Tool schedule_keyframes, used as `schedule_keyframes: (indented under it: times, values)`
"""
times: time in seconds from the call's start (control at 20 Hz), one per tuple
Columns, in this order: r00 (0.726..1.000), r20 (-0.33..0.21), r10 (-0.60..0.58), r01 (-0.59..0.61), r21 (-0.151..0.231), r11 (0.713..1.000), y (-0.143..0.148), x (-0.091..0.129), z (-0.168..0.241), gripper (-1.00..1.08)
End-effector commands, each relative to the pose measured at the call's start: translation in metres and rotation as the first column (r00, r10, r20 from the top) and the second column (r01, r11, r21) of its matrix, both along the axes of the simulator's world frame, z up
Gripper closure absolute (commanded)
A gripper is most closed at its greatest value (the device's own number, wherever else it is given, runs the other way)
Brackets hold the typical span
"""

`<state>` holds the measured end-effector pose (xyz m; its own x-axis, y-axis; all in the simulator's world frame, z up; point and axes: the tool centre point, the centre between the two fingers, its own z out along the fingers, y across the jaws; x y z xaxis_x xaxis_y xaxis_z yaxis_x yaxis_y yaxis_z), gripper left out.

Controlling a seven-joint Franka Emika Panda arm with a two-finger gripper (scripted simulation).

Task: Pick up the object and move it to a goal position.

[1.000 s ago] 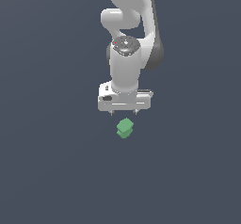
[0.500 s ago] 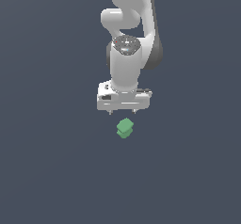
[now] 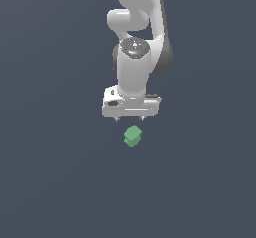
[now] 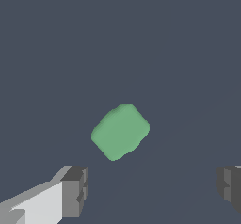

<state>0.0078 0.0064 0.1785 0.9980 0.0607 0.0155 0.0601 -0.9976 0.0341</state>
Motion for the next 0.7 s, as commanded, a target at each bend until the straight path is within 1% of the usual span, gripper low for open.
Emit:
schedule_keyframes:
  times: [0.0,0.4,0.65]
  values:
    - [1.000,0.000,-0.018,0.018,0.002,1.000,0.001,0.000,-0.002,-0.92]
    - [0.990,-0.001,-0.140,0.140,0.011,0.990,0.003,0.002,-0.013,-0.92]
    - [0.966,-0.003,-0.259,0.259,0.019,0.966,0.006,0.003,-0.023,-0.92]
